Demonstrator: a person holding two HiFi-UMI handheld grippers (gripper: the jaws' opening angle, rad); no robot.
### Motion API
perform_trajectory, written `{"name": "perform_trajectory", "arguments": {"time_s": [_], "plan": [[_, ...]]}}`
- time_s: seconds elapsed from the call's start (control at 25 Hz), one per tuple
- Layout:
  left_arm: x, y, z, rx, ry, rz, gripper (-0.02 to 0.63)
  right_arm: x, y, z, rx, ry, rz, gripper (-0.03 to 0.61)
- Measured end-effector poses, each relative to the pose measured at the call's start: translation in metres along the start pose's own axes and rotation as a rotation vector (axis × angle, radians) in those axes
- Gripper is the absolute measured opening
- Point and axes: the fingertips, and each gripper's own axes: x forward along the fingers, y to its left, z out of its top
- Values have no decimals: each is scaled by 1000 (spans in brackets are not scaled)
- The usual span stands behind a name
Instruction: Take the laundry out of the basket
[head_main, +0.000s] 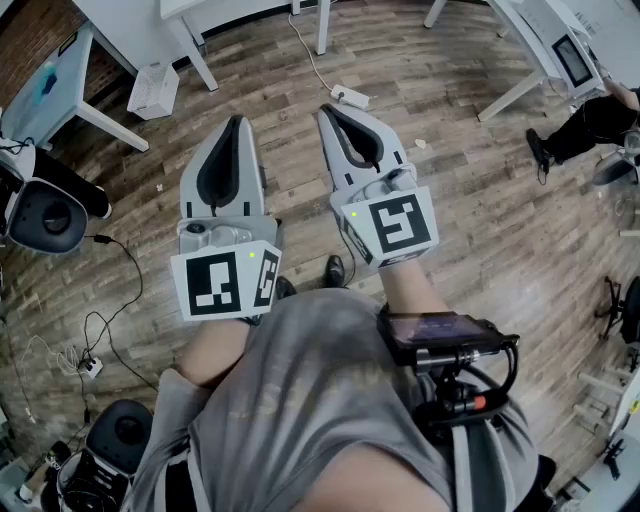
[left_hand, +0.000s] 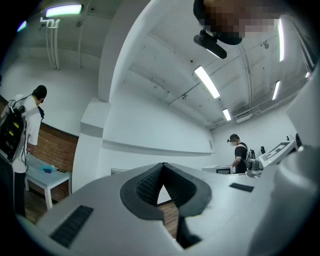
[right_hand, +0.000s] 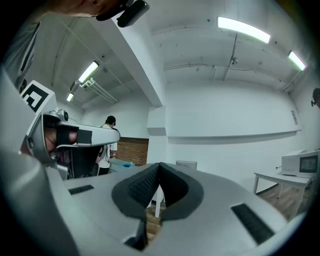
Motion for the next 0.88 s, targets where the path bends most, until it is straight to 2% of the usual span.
{"name": "perform_trajectory", "arguments": {"time_s": [0.32, 0.48, 0.6, 0.88], "plan": [[20, -25, -10, 2, 13, 3, 8, -6, -34, -8, 28, 34, -20, 8], [33, -37, -15, 0, 22, 14, 8, -7, -50, -14, 47, 0, 22, 8], [39, -41, -20, 3, 30, 33, 8, -7, -61, -20, 61, 12, 30, 8], [53, -23, -43, 3, 90, 65, 8, 18, -67, -46, 114, 36, 68, 8]]}}
